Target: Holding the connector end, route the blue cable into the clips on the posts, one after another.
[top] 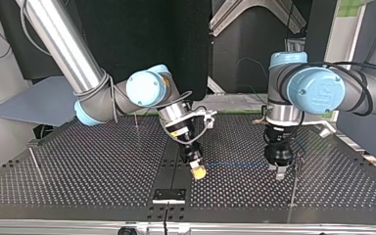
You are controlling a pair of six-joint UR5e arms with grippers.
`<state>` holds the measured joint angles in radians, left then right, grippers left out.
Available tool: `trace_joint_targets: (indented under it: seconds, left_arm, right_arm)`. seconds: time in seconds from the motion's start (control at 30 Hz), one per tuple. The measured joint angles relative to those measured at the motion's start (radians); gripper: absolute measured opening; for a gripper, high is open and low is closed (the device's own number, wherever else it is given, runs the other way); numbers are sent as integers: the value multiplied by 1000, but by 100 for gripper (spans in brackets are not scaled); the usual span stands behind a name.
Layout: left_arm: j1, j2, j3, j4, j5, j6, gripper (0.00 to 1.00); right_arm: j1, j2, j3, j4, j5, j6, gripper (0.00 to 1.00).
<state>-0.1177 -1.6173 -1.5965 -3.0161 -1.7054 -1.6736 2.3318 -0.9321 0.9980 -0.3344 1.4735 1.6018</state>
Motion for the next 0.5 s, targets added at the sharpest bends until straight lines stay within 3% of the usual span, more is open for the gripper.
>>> trace_joint_targets:
  seconds: [0.03, 0.1, 0.13, 0.2, 0.5]
  left_arm:
    - [1, 0, 0, 0, -1, 0, 47]
    - [1, 0, 0, 0, -3, 0, 25]
    - [2, 0, 0, 0, -3, 0, 25]
    - [2, 0, 0, 0, -3, 0, 2]
    - [2, 0, 0, 0, -2, 0, 0]
  right_arm:
    - [0, 0, 0, 1, 0, 0, 0]
    - [0, 0, 0, 2, 0, 0, 0]
    - [-1, 0, 0, 3, -1, -1, 0]
    - [-1, 0, 0, 4, -1, -1, 0]
    - [-2, 0, 0, 6, -1, -1, 0]
